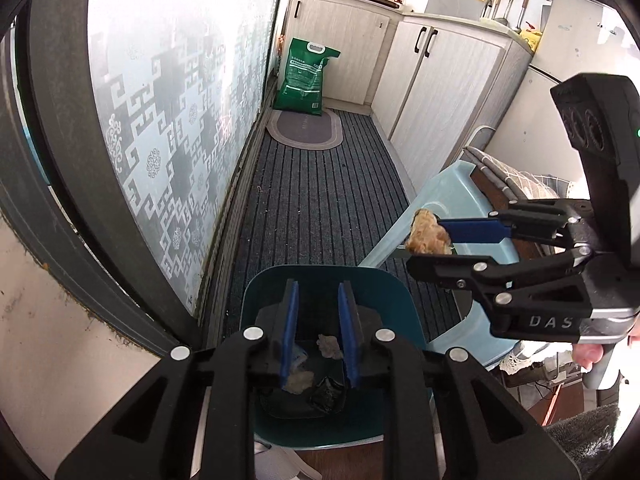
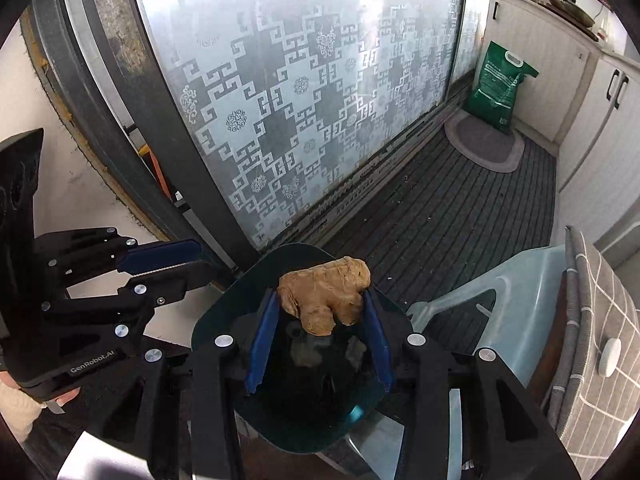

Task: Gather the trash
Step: 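Open both tools to drop the ginger and walnut shell into the bin, then move both tools back toward the white cap on the cushion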

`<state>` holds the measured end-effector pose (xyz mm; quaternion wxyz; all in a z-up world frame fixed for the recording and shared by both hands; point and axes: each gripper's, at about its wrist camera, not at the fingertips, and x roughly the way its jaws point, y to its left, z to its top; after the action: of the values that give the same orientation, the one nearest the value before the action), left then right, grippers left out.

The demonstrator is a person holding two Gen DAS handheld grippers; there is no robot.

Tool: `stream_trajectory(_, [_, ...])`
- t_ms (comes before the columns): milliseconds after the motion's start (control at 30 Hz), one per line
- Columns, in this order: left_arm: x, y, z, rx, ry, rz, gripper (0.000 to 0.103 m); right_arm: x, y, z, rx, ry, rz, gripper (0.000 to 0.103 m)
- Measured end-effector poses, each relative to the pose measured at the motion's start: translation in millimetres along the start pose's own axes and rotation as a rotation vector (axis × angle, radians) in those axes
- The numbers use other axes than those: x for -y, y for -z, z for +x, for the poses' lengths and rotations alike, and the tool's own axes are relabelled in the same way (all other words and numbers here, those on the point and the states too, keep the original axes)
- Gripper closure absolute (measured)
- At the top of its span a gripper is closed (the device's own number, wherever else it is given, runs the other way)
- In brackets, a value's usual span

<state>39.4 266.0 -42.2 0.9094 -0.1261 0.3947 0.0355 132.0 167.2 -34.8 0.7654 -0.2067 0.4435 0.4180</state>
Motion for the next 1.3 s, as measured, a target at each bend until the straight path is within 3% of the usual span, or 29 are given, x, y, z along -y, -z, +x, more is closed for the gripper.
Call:
stream_trajectory(467, [-1.6, -14.8, -31.2, 0.081, 0.027, -0.031, 0.083, -13.2, 15.3, 52.5, -0.113, -0.007, -0.029, 0.059])
stream_trajectory(567, [2.4, -16.6, -34.1, 0.089, 0.035, -0.03, 0.083, -11.4, 17.4, 54.7, -0.128, -0.009, -0.007, 0.051])
stream_trajectory(700, [9.9, -20.2, -40.7, 0.107, 0.046, -0.023, 0.083, -7.6, 20.0, 51.6, -0.132, -0.016, 0.0, 0.051])
stream_trajectory(933, [23.1, -28.0, -51.7, 0.142, 0.059, -0.016, 0.083, -2.6, 27.5, 44.8, -0.136, -0.026, -0.001, 0.062])
stream_trajectory(1300, [51.9, -40.3, -51.2, 0.163, 0.071, 0.0, 0.083, 12.9, 37.3, 12.8, -0.08, -0.038, 0.01, 0.071])
